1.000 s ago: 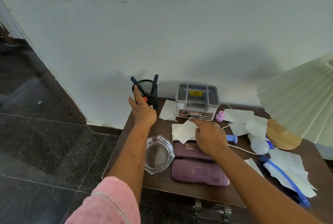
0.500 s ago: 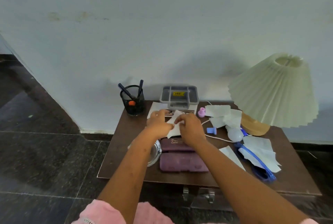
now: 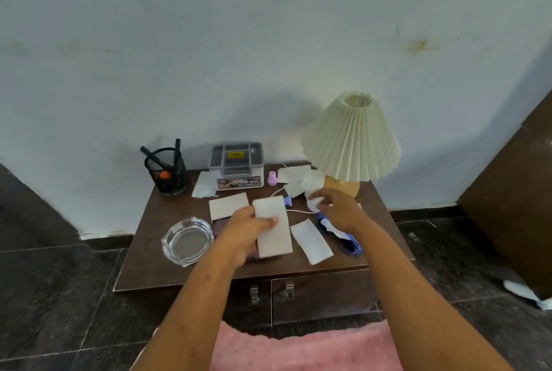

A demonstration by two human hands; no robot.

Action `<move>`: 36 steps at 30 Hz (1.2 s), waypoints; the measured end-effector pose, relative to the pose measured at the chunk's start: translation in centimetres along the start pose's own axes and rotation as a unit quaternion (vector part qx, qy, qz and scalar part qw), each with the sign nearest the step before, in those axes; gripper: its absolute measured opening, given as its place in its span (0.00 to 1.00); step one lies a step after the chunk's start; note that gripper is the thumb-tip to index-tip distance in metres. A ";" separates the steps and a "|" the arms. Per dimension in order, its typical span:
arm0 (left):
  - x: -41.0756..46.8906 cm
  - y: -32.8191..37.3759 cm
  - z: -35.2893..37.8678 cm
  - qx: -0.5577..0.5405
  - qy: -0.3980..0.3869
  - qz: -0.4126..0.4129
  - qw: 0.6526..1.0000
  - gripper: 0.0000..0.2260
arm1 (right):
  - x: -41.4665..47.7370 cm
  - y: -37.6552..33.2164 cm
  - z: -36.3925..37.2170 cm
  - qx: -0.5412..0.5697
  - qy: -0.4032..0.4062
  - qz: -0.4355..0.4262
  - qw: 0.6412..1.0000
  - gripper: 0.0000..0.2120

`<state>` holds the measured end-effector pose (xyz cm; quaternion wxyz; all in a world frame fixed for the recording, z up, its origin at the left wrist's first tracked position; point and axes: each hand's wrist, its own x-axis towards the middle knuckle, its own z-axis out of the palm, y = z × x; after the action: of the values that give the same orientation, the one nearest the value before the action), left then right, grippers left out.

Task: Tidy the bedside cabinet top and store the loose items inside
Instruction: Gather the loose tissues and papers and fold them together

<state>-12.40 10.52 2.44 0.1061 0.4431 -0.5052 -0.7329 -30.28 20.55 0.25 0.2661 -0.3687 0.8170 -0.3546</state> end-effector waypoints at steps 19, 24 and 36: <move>3.7 -2.4 4.1 0.111 0.017 0.026 0.993 0.15 | 3.7 7.0 -2.8 -0.340 0.040 0.113 0.933 0.10; 3.6 -2.5 4.5 0.100 0.034 0.028 0.994 0.16 | 2.2 4.2 -4.5 -0.133 0.058 0.073 0.987 0.01; 1.7 -1.7 2.9 -0.122 0.016 -0.050 0.991 0.09 | -2.9 -4.7 0.6 0.301 -0.105 0.073 0.945 0.08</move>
<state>-15.09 12.13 0.34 0.1306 0.4636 -0.3872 -0.7862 -26.23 20.38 4.01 0.4736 -0.2461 0.6647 -0.5228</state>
